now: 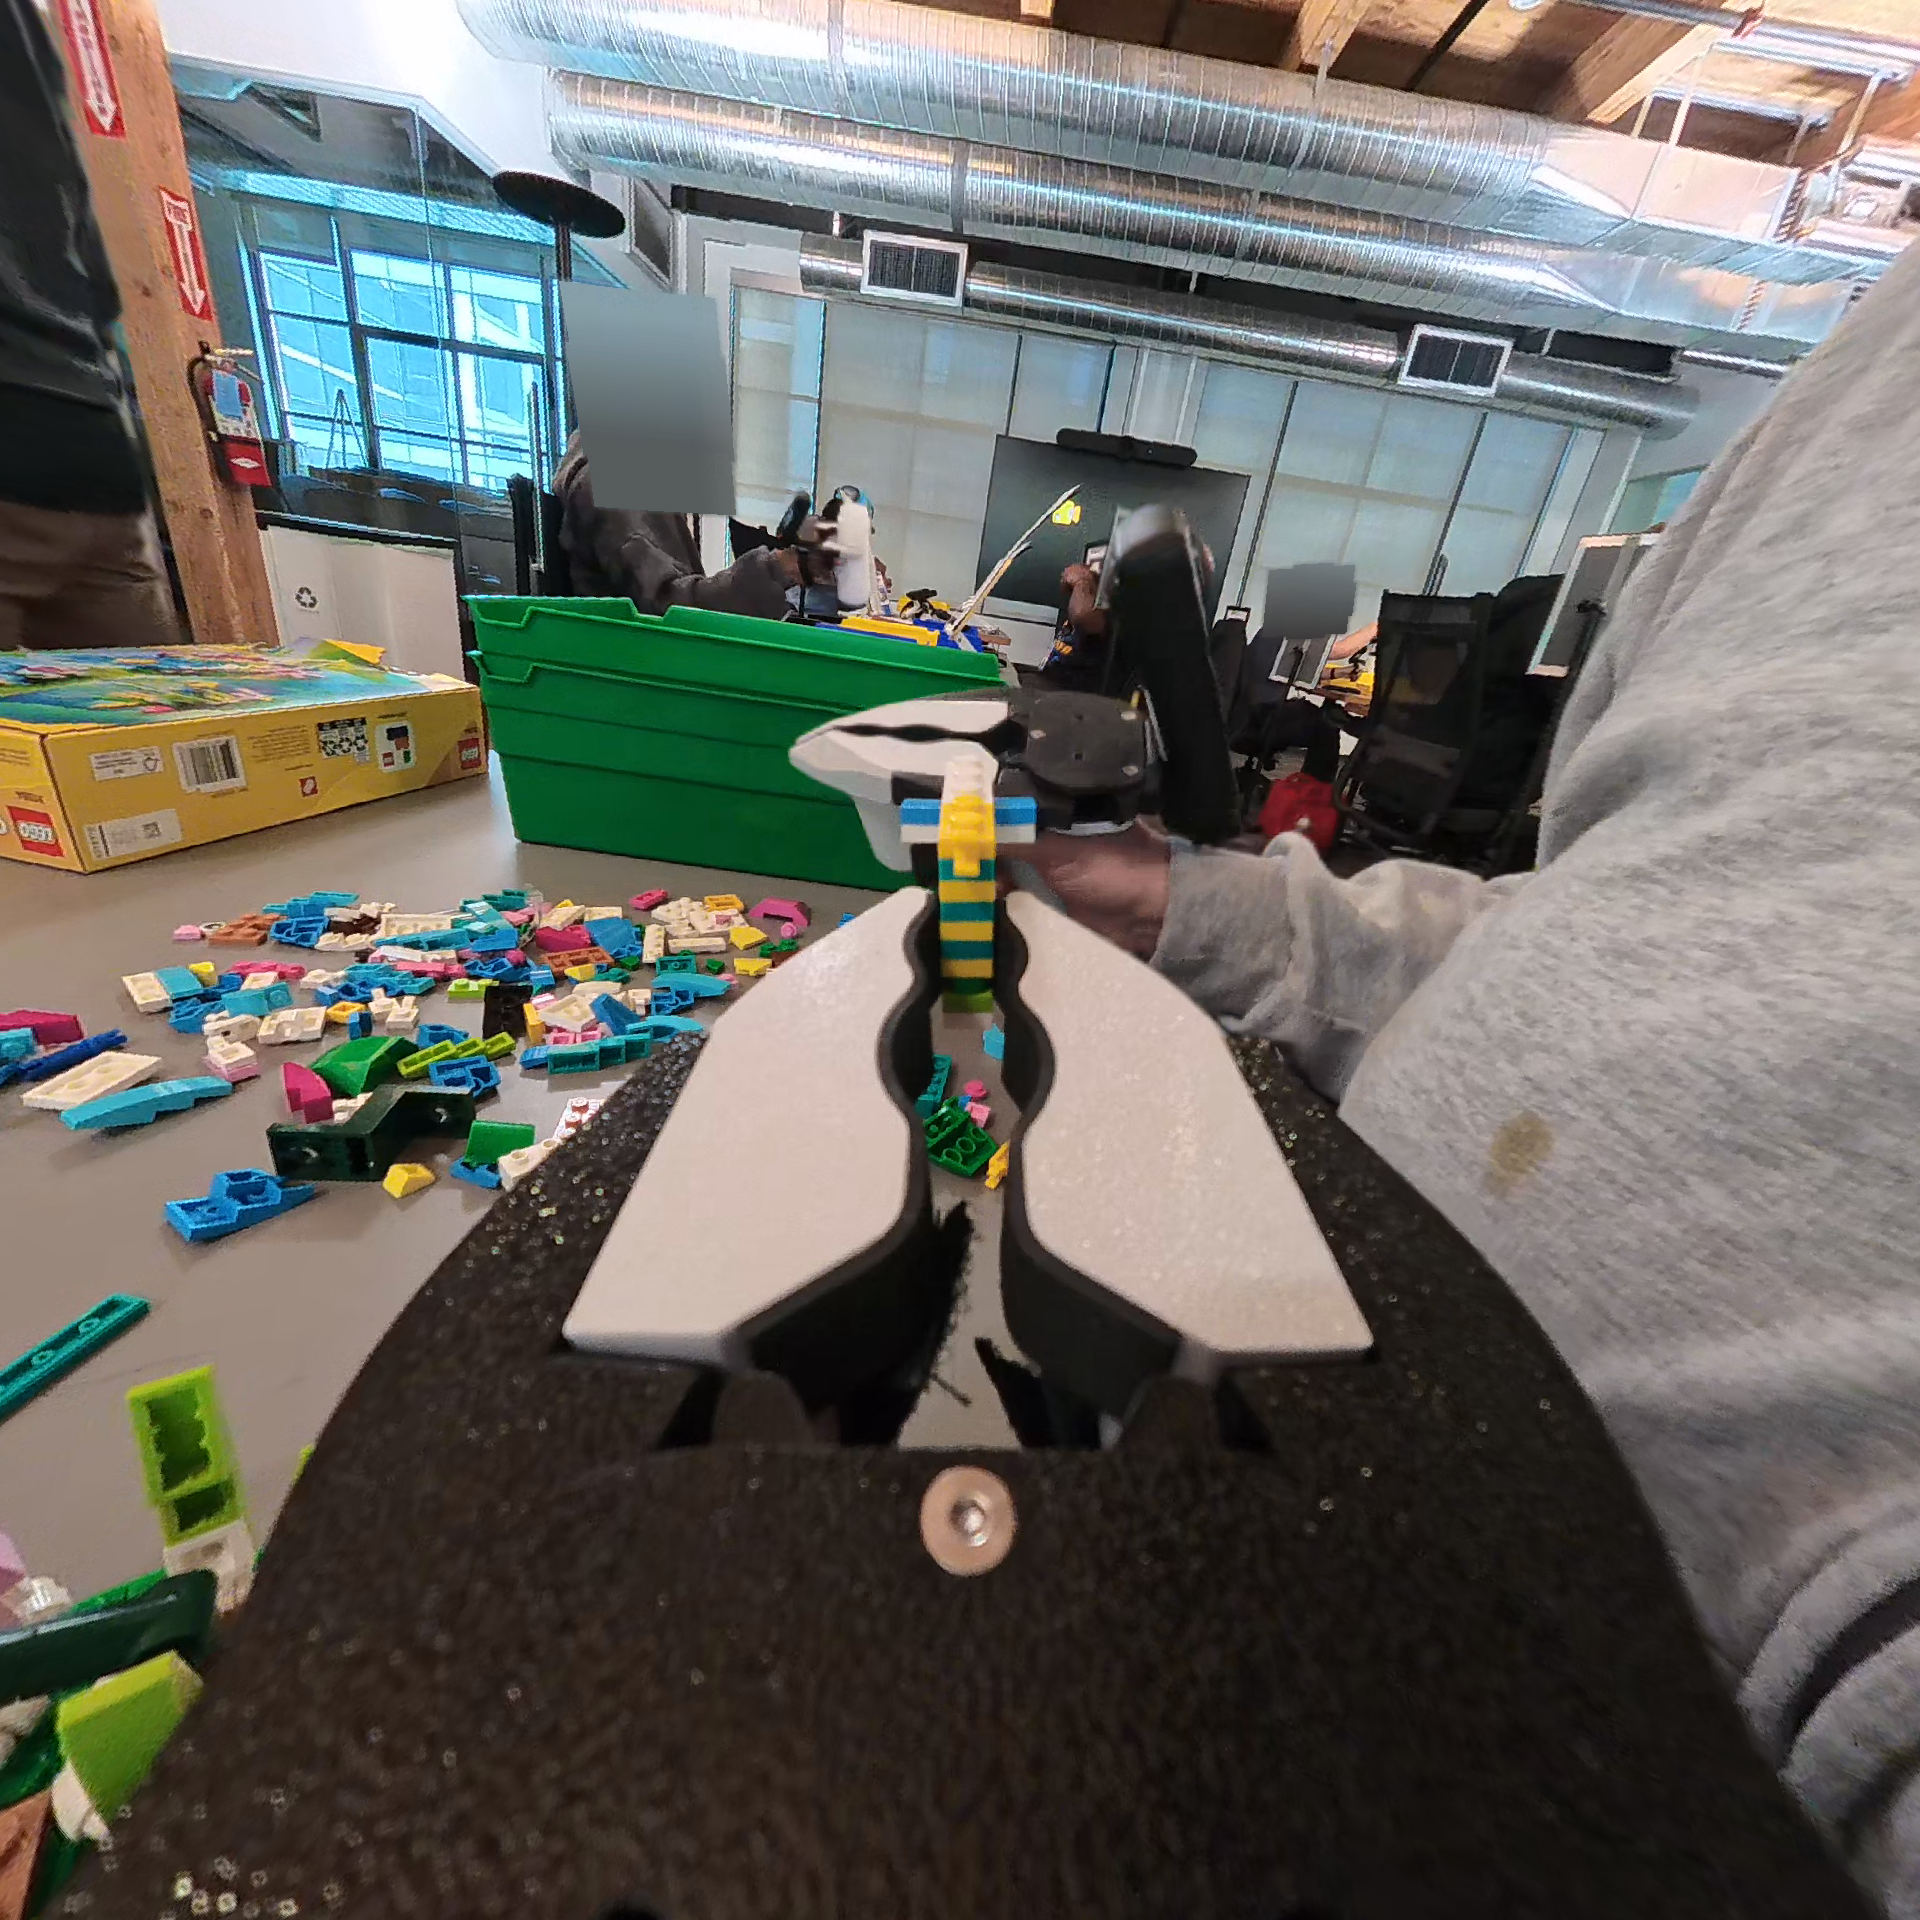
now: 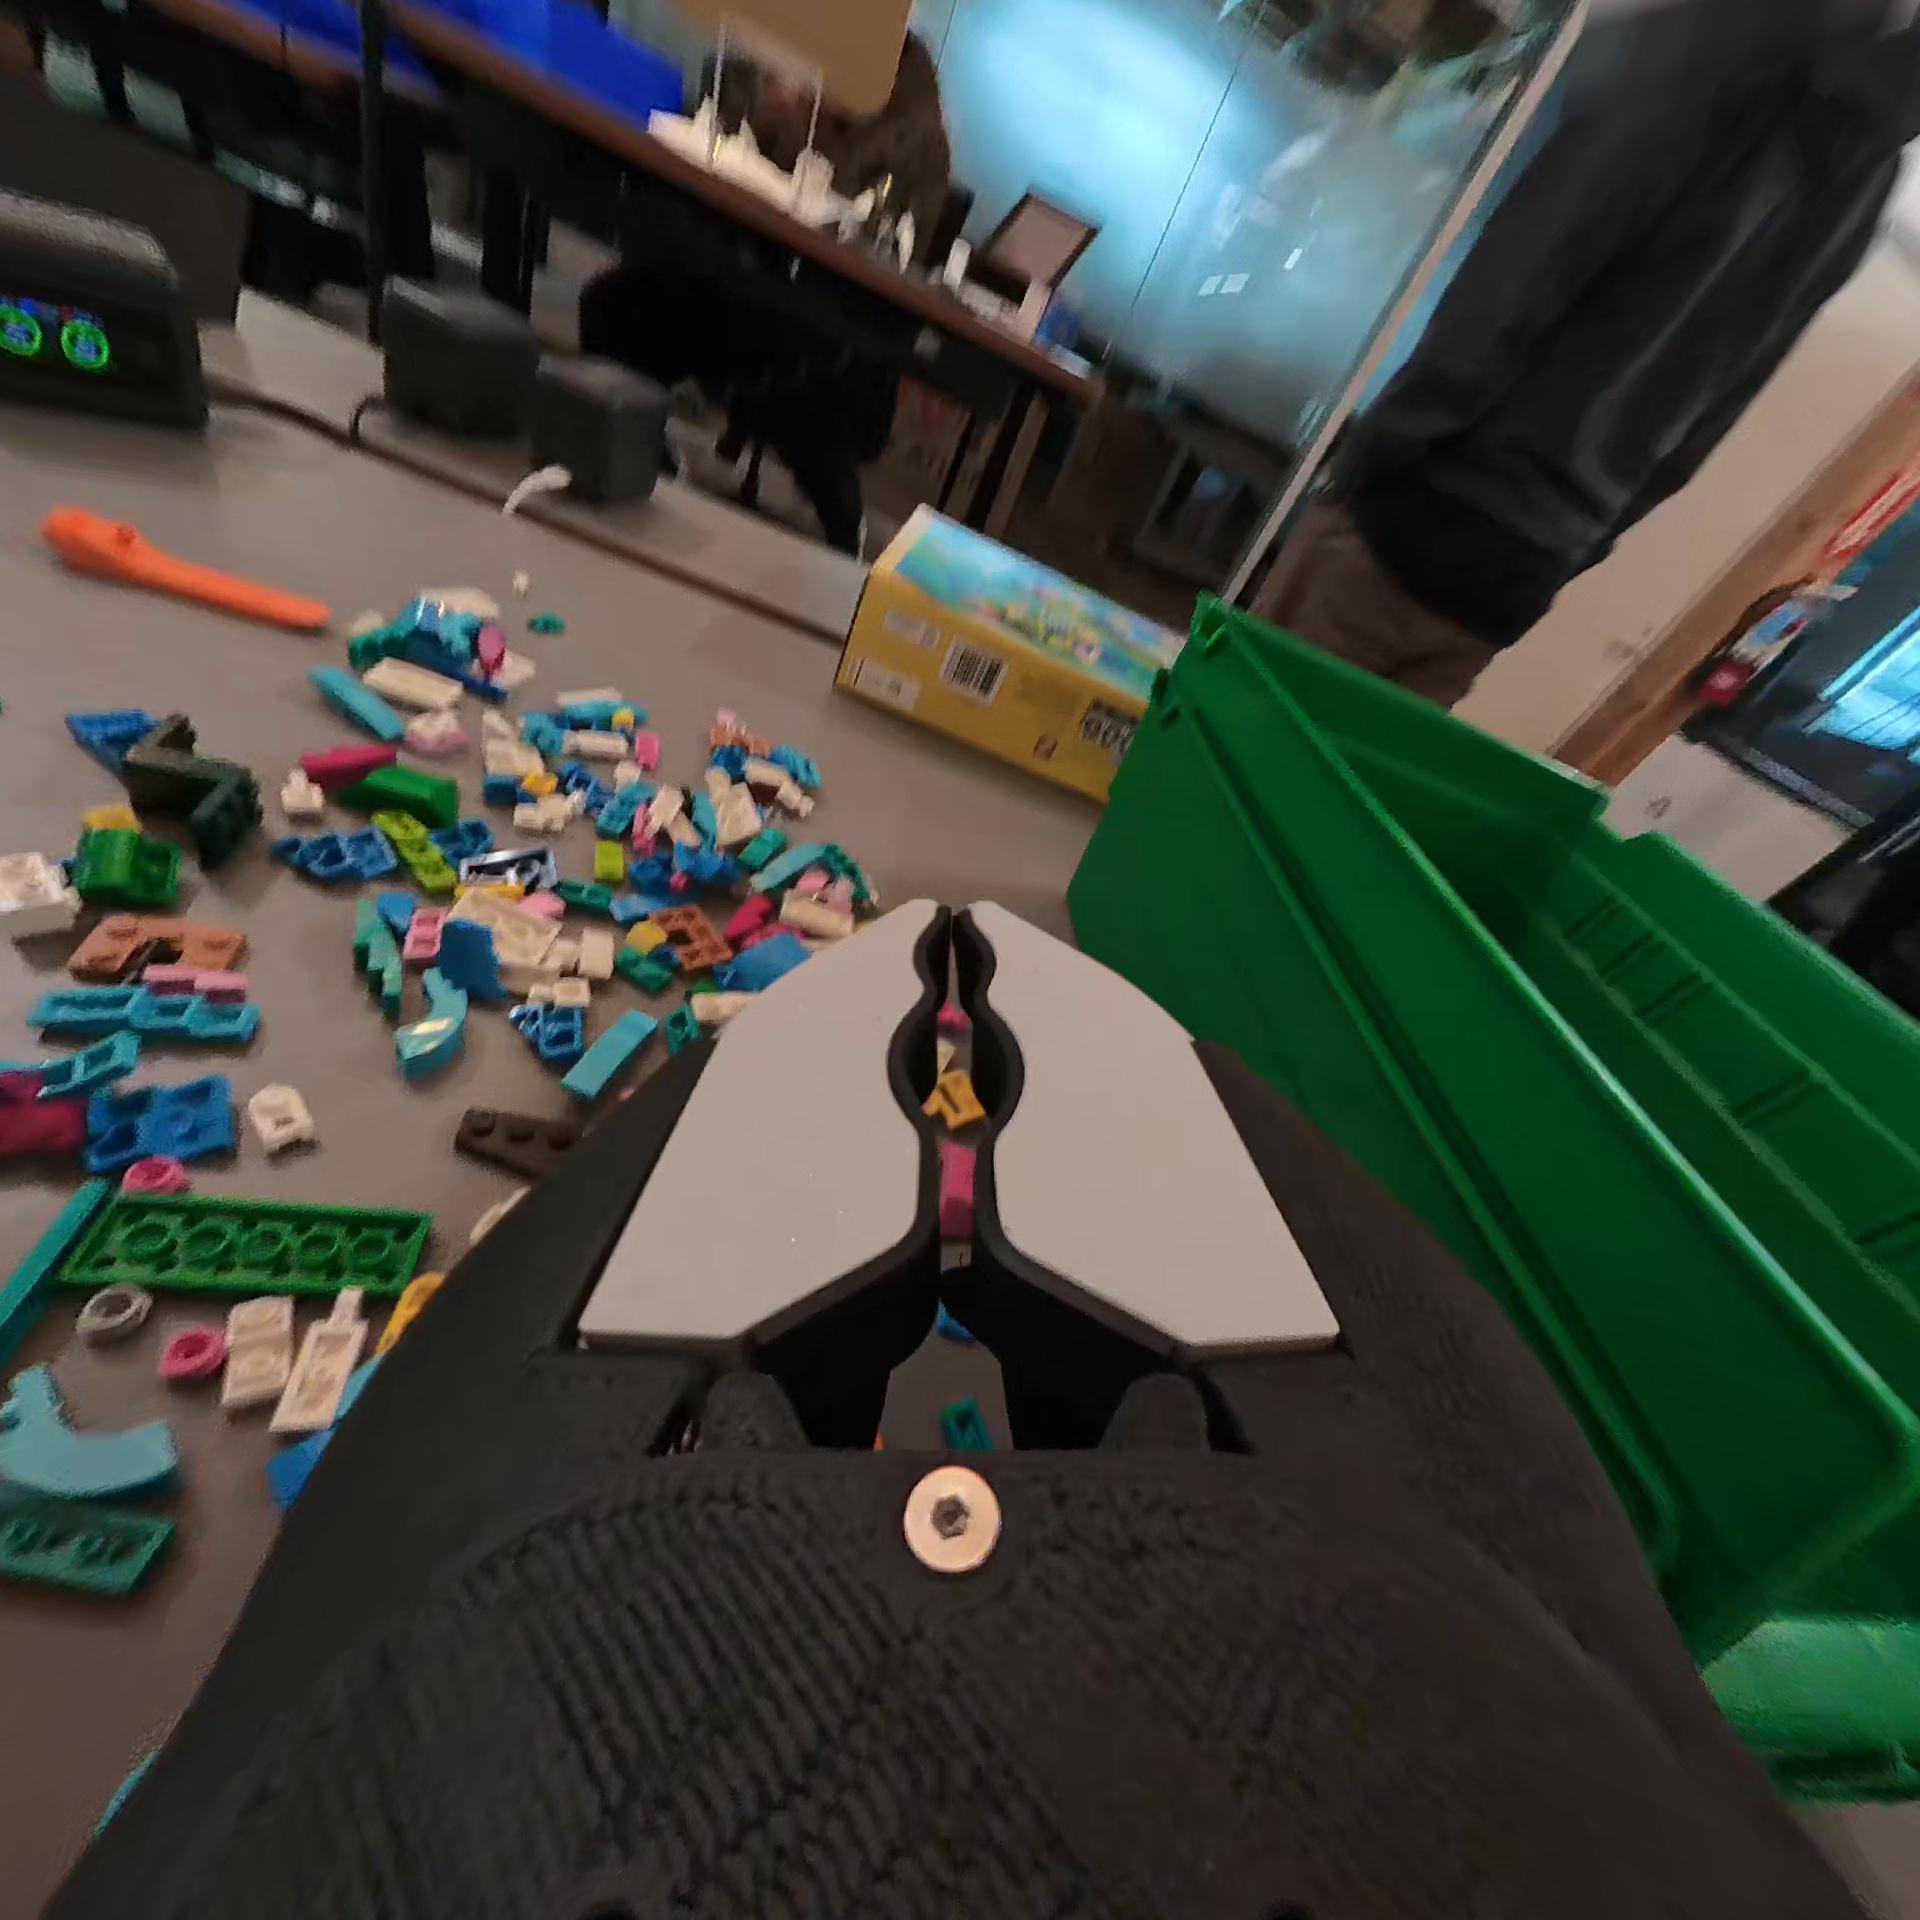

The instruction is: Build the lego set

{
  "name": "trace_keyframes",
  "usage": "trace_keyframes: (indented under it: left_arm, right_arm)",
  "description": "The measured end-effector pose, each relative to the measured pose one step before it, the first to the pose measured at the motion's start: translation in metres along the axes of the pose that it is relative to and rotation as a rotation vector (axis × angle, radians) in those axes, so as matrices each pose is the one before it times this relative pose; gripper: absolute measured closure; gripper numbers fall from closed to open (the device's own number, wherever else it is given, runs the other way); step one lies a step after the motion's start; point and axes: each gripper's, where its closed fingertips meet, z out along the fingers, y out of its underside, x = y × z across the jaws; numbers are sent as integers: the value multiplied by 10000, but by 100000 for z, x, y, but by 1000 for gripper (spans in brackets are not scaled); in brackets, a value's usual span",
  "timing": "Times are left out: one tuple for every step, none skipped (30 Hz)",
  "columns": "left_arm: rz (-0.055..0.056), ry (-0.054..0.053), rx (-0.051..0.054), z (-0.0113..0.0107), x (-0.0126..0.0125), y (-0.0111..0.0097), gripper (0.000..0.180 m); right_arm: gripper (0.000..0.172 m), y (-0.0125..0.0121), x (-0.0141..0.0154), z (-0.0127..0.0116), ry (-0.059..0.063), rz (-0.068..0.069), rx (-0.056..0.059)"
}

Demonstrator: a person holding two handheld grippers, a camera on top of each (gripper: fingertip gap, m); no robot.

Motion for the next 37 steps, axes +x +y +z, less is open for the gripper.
trace_keyframes:
  left_arm:
    - [-22,4,1,-4,-31,0,172]
    - [-2,0,5,-8,-5,-10,172]
    - [18,27,14,-5,39,-29,172]
    - [29,45,6,5,79,-2,172]
    - [36,24,-11,20,62,7,172]
    - [39,33,-34,33,63,40,172]
    - [41,37,-47,48,80,62,172]
    - [51,22,-37,37,58,46,172]
    - [61,4,-21,25,55,24,172]
    - [62,-11,-26,22,36,30,172]
    - [60,-5,-35,34,38,43,172]
    - [59,2,-35,44,46,44,172]
    - [57,-3,-31,25,37,35,172]
    - [50,-6,-25,26,28,25,172]
    - [44,-9,-15,20,22,19,172]
    - [36,-10,-4,-1,2,8,172]
    - [26,-9,0,3,11,-6,172]
    - [22,-3,-2,4,-1,4,172]
    - [20,-7,-5,2,-4,8,172]
    - [29,-12,-2,11,3,-3,172]
    - [44,-22,8,-6,7,-8,172]
    - [54,-20,8,-4,11,-7,172]
    - [61,-12,-8,1,33,6,172]
    - [58,-6,-21,29,32,27,172]
    - [54,3,-32,29,34,41,172]
    - [44,14,-37,41,40,49,172]
    - [40,7,-23,22,43,28,172]
    - [43,-6,1,7,21,2,172]
    - [38,-13,9,0,9,-10,172]
    - [27,-3,-3,-4,9,4,172]
    - [16,7,1,6,17,-1,172]
    - [6,-3,12,-10,-3,-18,172]
    - [2,-4,14,-12,-10,-21,172]
    - [-6,5,7,0,-8,-11,172]
    - [-6,-13,0,7,-25,1,172]
    - [-1,-16,-3,6,-23,14,172]
    - [-3,-2,1,31,-8,-8,172]
  right_arm:
    - [172,-335,278,6,342,-9,445]
    - [172,-297,378,-74,398,-51,419]
    - [172,-428,471,-202,466,-252,442]
    - [172,-546,520,-198,507,-516,404]
    - [172,-637,536,-172,524,-643,384]
    - [172,-633,309,-133,354,-556,420]
    - [172,-321,-90,-30,81,-323,285]
    - [172,100,-341,88,-76,-85,62]
    - [172,349,-515,176,-213,55,-89]
    - [172,361,-537,211,-293,119,-135]
    - [172,219,-263,164,-157,148,-77]
    - [172,-5,-25,81,-42,73,6]
    - [172,-102,-25,0,-47,77,78]
    - [172,-127,-37,-56,-43,63,71]
    - [172,-187,160,-98,83,-10,79]
    - [172,-224,213,-127,126,-56,97]
    - [172,-194,139,-116,71,-51,93]
    - [172,-152,85,-96,42,-34,74]
    - [172,-109,52,-77,31,-33,49]
    - [172,-43,17,-43,21,-37,18]
    - [172,-18,9,-30,25,-47,4]
    - [172,-37,-3,-10,18,-66,12]
    - [172,-66,21,-26,40,-80,20]
    - [172,-77,49,-35,66,-99,24]
    - [172,-66,52,-40,72,-114,15]
    - [172,-67,55,-49,83,-122,4]
    - [172,-34,39,-37,70,-118,-14]
    - [172,-8,46,-29,78,-118,-32]
    - [172,14,86,-21,103,-109,-46]
    - [172,18,145,-29,115,-73,-48]
    - [172,15,205,-31,139,-9,-50]
    - [172,26,325,-54,173,62,-48]
    - [172,6,485,-67,235,137,-40]
    - [172,3,675,-83,307,220,-36]
    - [172,63,743,-96,308,282,-44]
    - [172,167,660,-79,231,310,-80]
    - [172,272,557,-50,173,280,-118]
